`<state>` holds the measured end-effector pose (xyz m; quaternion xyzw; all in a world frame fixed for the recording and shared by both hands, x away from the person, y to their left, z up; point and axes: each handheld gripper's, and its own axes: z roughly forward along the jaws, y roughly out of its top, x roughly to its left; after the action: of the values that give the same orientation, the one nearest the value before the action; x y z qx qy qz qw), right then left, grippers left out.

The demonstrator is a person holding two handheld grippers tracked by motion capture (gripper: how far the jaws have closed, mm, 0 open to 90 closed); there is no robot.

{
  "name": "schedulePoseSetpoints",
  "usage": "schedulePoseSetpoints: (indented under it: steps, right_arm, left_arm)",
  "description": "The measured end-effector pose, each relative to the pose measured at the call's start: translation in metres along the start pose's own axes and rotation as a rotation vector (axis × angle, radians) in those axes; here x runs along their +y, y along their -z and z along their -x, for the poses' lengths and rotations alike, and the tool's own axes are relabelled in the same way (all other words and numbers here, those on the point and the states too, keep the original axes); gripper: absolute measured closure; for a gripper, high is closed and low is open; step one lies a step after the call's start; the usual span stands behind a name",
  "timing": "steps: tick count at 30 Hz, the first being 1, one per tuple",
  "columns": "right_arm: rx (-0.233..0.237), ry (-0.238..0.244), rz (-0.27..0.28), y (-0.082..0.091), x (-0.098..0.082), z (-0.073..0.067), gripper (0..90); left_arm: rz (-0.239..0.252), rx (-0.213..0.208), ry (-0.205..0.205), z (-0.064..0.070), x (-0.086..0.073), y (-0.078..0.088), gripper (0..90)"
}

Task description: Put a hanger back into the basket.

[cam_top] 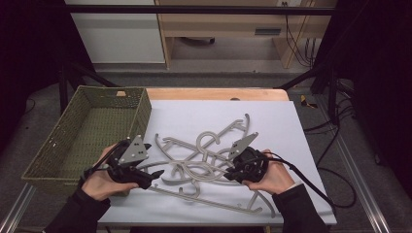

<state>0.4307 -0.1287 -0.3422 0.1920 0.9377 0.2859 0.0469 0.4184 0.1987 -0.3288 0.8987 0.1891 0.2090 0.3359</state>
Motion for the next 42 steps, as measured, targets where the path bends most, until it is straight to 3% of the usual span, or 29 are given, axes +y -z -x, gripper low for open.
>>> schedulePoseSetpoints:
  steps: [9,10,19,22,36,41,42]
  right_arm:
    - [0.013,0.012,-0.006,0.0,0.0,-0.003,82.4]
    - [0.018,0.014,-0.013,0.0,0.0,-0.003,82.4]
    - [0.027,0.019,-0.025,-0.004,0.001,-0.005,82.4]
    - [0.03,0.023,-0.027,-0.005,0.001,-0.006,82.4]
    - [0.041,0.035,-0.046,-0.009,0.003,-0.008,82.4]
    - [0.042,0.034,-0.046,-0.01,0.003,-0.008,82.3]
    - [0.043,0.035,-0.046,-0.01,0.003,-0.008,82.3]
  left_arm:
    - [-0.073,-0.065,-0.13,0.012,0.016,-0.023,28.0]
    - [-0.082,-0.052,-0.142,0.014,0.018,-0.026,28.9]
    - [-0.121,-0.06,-0.184,0.022,0.021,-0.041,42.2]
    - [-0.142,-0.059,-0.219,0.025,0.02,-0.045,46.8]
    - [-0.198,-0.036,-0.313,0.038,0.021,-0.054,76.3]
    - [-0.218,-0.027,-0.342,0.04,0.022,-0.053,77.6]
    - [-0.203,-0.02,-0.34,0.041,0.021,-0.054,77.8]
